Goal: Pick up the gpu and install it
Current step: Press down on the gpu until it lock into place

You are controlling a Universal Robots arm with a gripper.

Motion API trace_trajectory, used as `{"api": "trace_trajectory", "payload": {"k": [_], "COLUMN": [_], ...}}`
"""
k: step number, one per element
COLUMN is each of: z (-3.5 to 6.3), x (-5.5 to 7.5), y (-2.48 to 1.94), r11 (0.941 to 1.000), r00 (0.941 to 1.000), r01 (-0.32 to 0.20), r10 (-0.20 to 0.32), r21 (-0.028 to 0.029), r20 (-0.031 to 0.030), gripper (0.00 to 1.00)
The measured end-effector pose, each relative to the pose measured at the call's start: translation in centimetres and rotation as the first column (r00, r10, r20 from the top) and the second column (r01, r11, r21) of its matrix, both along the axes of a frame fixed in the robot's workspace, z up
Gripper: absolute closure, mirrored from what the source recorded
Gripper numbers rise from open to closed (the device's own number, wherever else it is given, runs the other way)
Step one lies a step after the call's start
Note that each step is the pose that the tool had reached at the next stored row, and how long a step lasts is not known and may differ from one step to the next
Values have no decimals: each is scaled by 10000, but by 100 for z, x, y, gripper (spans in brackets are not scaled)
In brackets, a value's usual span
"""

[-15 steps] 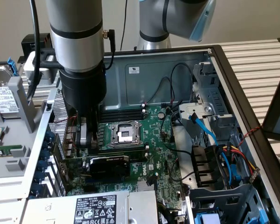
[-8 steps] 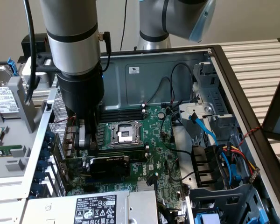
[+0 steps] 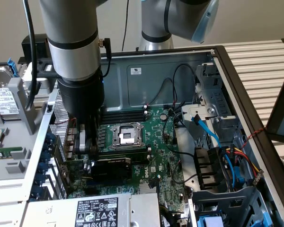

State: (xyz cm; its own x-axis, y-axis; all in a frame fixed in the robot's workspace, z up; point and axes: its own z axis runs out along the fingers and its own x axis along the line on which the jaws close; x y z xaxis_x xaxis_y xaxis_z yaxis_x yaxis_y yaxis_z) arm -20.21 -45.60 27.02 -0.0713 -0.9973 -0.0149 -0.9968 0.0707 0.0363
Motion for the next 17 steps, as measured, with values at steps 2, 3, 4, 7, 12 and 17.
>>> {"api": "trace_trajectory", "payload": {"k": [2,3,4,7,12,17], "z": [-13,-17,-21,-38,-50,-19], "x": [-6,-9,-11,-16,-20,-22], "y": [1,0,0,1,1,4], "r11": [10000,10000,10000,10000,10000,10000], "r00": [10000,10000,10000,10000,10000,10000], "r01": [-1,-2,-2,0,0,4], "r10": [1,2,2,0,0,-4], "r21": [-5,-8,-9,-6,-4,18], "r20": [-1,-2,-3,-2,0,6], "gripper": [89,89,89,89,89,89]}}
